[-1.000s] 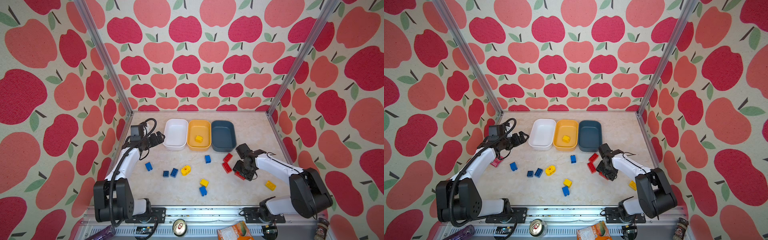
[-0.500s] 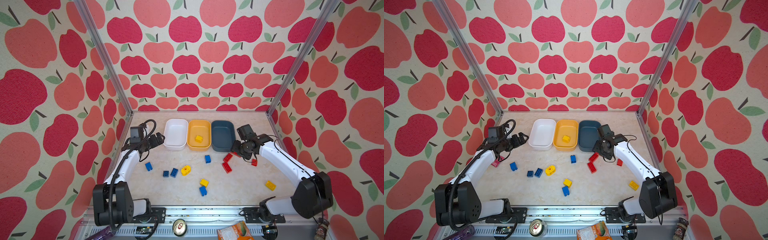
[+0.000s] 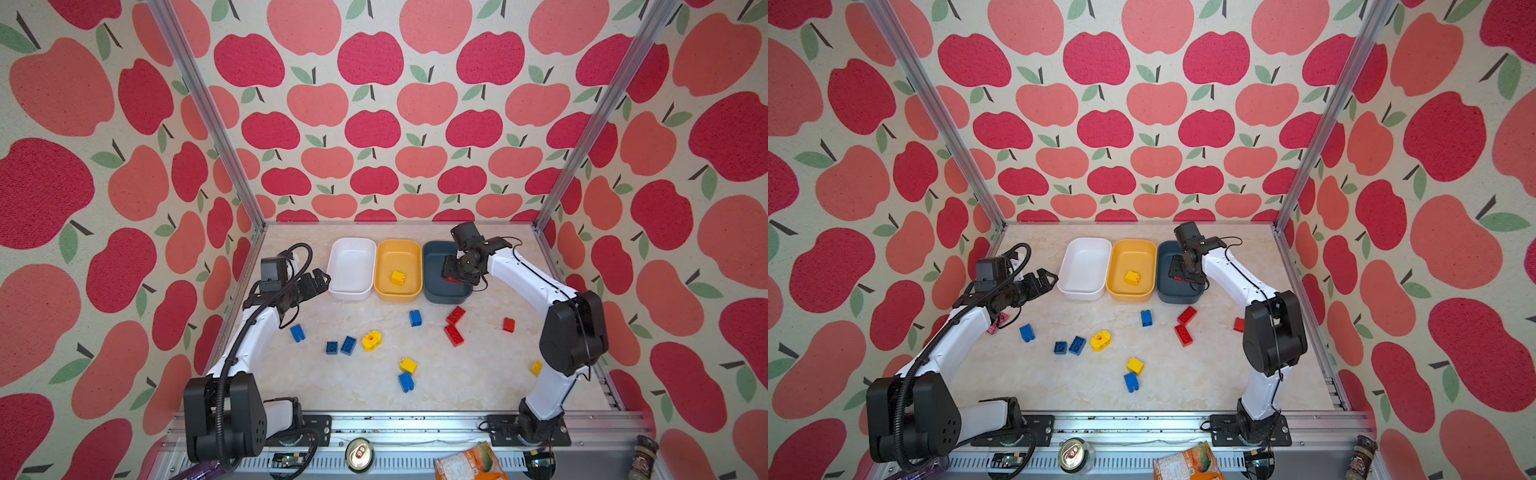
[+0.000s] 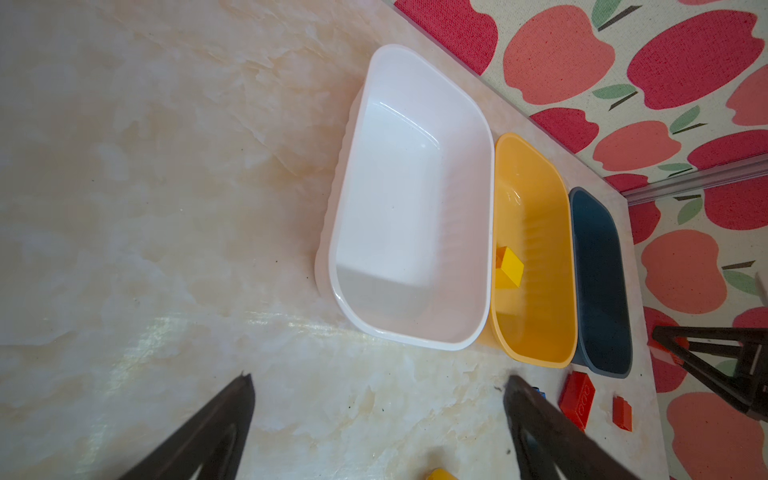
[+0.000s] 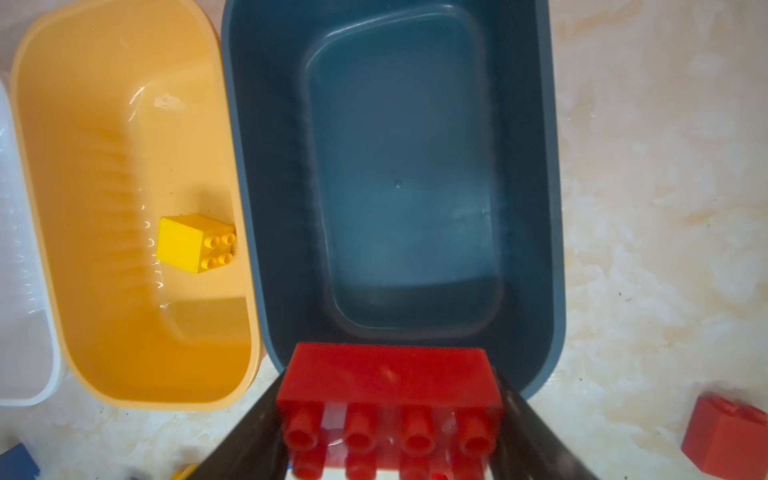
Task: Sort the legos into containers by color
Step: 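Carry the red brick into the teal container and open the right gripper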
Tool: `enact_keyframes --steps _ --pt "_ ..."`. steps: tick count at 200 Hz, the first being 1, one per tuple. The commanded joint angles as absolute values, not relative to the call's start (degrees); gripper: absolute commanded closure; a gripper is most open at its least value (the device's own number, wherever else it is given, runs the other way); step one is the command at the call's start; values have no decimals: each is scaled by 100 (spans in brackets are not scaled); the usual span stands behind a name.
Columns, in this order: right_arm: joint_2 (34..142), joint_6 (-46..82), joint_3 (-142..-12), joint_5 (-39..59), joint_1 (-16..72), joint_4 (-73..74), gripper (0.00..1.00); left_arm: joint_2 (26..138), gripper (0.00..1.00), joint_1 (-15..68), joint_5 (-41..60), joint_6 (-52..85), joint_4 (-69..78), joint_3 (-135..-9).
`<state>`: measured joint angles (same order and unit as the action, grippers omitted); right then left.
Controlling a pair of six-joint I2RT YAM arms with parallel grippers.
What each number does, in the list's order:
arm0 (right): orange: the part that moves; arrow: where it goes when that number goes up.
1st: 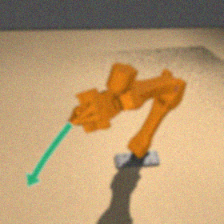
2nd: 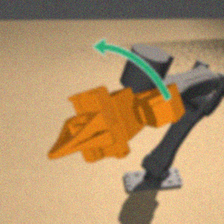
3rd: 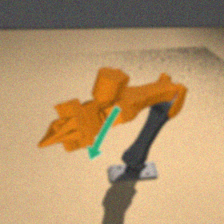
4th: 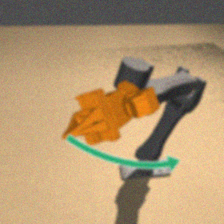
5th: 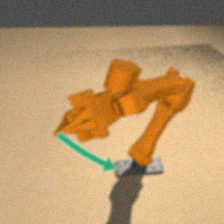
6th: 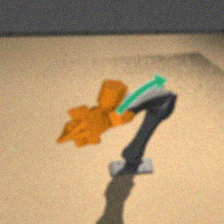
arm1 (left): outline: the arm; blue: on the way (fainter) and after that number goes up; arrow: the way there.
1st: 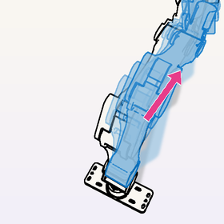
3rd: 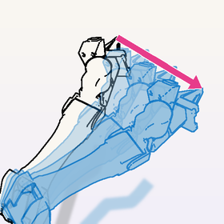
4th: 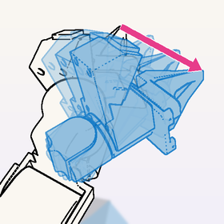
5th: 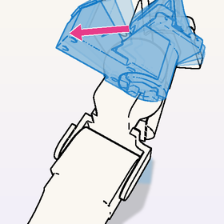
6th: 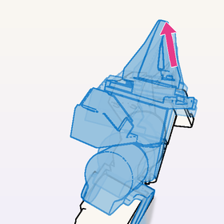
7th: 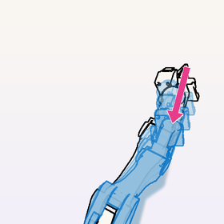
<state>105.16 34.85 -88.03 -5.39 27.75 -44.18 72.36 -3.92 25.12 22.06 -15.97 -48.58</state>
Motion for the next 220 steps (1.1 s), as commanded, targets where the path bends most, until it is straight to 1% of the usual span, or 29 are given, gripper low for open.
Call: enact_keyframes --steps 1,25,61,97,113,133,220 --pt "10987 3124 -9229 -645 2838 -4460 42 7136 4 -378 2572 2285 -1511 -4772" --pt "11458 3053 -9524 -631 2833 -4491 41 7145 4 -376 2579 2286 -1510 -4786" --pt "11880 2963 -9768 -624 2841 -4566 38 7144 4 -377 2541 2245 -1571 -4823" --pt "12047 2914 -9876 -612 2839 -4643 30 7157 3 -383 2542 2248 -1564 -4823" --pt "12050 2891 -9894 -628 2840 -4677 26 7163 3 -380 2543 2249 -1562 -4825" --pt "12006 2874 -9890 -649 2841 -4715 24 7165 3 -379 2540 2247 -1564 -4825" --pt "11367 2940 -9622 -624 2813 -4711 23 7151 3 -380 2525 2248 -1579 -4858"
